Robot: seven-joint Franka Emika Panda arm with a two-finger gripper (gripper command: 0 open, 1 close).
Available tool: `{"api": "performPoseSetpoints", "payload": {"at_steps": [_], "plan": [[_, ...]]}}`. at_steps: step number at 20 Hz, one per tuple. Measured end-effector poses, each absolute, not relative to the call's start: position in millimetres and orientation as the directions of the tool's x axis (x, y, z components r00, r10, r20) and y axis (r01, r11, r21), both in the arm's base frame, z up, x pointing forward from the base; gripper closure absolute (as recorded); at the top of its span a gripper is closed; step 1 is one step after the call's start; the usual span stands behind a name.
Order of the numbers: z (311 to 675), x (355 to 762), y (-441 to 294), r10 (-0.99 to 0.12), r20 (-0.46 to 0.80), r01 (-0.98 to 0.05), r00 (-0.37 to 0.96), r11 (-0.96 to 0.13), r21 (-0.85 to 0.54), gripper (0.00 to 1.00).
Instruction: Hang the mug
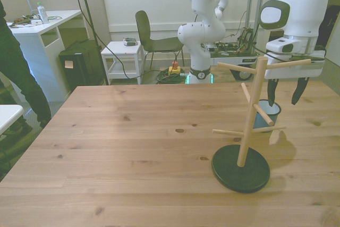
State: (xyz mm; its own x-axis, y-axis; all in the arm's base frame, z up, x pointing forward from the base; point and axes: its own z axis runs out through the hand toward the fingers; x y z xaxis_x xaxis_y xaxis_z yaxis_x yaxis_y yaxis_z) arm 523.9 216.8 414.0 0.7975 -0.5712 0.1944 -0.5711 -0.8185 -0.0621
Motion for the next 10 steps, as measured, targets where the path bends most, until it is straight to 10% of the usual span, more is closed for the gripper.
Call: {"api": "performPoseSetpoints", "payload": {"at_steps": [9,10], "plan": [[390,545,236,-0.568,0.168,-0.568,0.806,-0.821,-0.05,0.0],[387,544,238,-0.569,0.165,-0.57,0.806,-0.82,-0.047,1.0]]}}
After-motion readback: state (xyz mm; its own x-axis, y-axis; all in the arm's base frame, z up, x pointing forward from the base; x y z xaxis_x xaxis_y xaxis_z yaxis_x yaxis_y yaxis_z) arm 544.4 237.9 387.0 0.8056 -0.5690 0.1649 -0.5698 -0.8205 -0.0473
